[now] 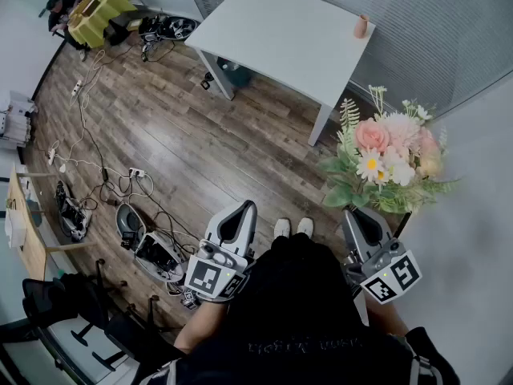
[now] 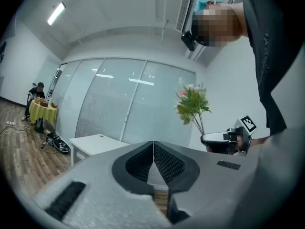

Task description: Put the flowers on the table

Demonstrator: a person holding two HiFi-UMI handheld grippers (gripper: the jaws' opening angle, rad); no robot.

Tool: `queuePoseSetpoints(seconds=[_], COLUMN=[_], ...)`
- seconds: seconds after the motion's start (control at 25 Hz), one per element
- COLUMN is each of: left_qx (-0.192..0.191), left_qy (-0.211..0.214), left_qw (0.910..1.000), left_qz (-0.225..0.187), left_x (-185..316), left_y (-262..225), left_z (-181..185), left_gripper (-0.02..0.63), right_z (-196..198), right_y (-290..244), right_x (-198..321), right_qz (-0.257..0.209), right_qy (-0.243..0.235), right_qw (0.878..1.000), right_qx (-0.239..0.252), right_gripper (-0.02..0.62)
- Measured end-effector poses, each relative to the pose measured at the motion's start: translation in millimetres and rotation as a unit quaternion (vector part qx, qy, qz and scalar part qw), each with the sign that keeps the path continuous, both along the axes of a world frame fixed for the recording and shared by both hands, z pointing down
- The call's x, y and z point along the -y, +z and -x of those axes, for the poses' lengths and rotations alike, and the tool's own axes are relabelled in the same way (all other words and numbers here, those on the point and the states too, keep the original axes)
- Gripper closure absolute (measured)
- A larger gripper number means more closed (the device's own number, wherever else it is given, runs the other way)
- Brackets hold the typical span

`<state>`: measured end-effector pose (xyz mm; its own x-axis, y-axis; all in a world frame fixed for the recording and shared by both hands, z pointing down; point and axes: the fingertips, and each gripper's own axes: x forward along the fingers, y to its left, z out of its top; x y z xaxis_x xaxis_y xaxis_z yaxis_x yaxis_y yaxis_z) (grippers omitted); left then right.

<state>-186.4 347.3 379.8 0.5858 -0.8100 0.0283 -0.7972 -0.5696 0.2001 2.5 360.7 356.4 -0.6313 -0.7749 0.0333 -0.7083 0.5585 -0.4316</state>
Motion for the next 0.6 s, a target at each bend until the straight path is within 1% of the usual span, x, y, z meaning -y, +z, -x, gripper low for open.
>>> queuePoseSetpoints(seconds=[0.16, 0.32, 0.48, 0.6], left_qx=[0.006, 0.003, 0.008, 0.016], left_qy=[0.016, 0.024, 0.020, 0.012], left_qw=[0.9998, 0.9997, 0.9997, 0.9998], left_qz=[0.003, 0.008, 0.006, 0.000], left_x=[-2, -8, -1, -1], left_y=[5, 2, 2, 2], left_z=[-19, -39, -46, -60], left_gripper=[0.588, 0.588, 0.588, 0.588], right_z=[-8, -19, -27, -46], right_y=[8, 10, 16, 21], right_x=[-6, -12, -3, 1], right_qz=[0.006, 0.000, -0.013, -0.009], right_qy=[0.002, 0.004, -0.005, -0.009], right_qw=[1.000, 1.000, 1.000, 1.000], right_qx=[0.005, 0.004, -0.008, 0.001], right_gripper=[0.555, 0.555, 0.555, 0.555])
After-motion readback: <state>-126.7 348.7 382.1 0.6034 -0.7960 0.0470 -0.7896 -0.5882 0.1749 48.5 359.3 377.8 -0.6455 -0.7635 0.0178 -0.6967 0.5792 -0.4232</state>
